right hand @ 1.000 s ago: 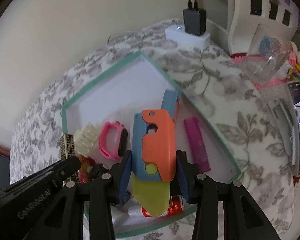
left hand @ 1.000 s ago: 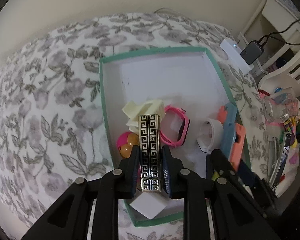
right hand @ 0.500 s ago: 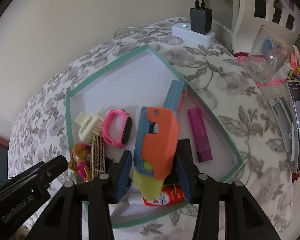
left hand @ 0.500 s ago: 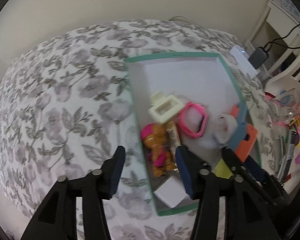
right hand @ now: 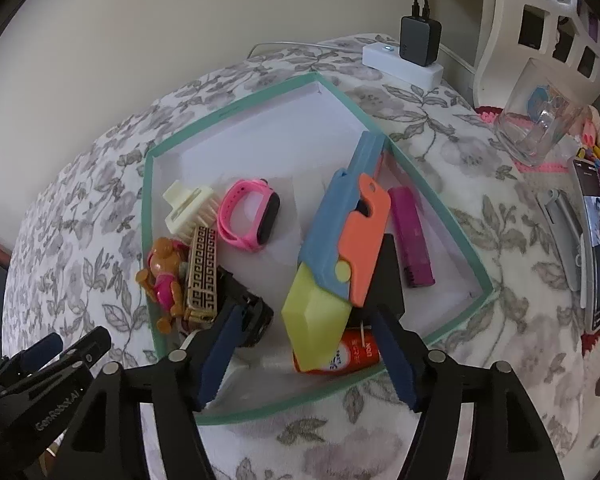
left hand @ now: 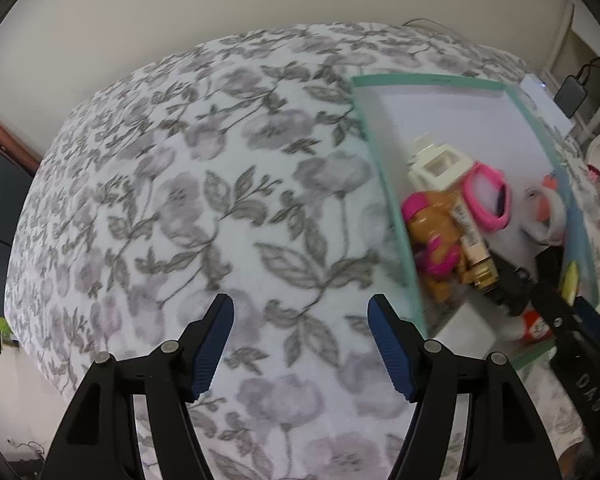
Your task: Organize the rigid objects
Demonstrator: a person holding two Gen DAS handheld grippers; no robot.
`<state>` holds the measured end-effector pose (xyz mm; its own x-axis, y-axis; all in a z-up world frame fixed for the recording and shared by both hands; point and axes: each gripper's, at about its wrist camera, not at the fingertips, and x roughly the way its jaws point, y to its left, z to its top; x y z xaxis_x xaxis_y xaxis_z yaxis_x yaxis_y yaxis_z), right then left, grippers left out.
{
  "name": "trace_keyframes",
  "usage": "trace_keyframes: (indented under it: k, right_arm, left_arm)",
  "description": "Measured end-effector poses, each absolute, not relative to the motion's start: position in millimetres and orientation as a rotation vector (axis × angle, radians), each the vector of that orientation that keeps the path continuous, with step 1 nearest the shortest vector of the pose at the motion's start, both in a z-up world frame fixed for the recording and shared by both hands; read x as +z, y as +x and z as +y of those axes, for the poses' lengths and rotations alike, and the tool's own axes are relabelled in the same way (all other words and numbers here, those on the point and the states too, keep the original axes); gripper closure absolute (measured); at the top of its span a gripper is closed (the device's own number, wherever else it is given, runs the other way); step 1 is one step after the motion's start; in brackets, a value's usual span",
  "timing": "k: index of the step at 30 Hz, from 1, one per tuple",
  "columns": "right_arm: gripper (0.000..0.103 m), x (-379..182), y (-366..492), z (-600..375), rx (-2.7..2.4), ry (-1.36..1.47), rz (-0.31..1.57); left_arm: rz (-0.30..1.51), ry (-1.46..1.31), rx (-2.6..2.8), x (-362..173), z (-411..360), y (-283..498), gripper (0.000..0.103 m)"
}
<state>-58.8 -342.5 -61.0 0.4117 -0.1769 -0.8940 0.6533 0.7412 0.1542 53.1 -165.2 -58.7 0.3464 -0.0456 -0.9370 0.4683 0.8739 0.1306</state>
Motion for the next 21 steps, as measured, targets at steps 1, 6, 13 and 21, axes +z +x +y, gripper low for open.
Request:
trace_keyframes:
  k: [1, 6, 13, 21]
  right_arm:
    - [0.027, -60.4, -59.4, -340.9, -0.555, 0.53, 1.018]
    - [0.016, -57.7, -62.1, -330.7, -0.554, 0.483, 1.011]
    - [0.0, -53.7, -62.6, -317.6, -0.53, 0.442, 0.995]
    - [0.0, -41.4, -62.2, -305.2, -0.501, 0.411, 0.95]
  left_arm:
    - [1.175, 0.416, -0.34, -59.2, -162.2, 52.5, 0.032]
    - [1.156, 0.428, -0.318, -59.6, -150.1, 48.8, 0.027]
    - [1.118, 0.419, -0.264, -54.7, -129.6, 49.7, 0.018]
    - [1.093, 0.368, -0.237, -48.1, -110.5, 53.5, 0.008]
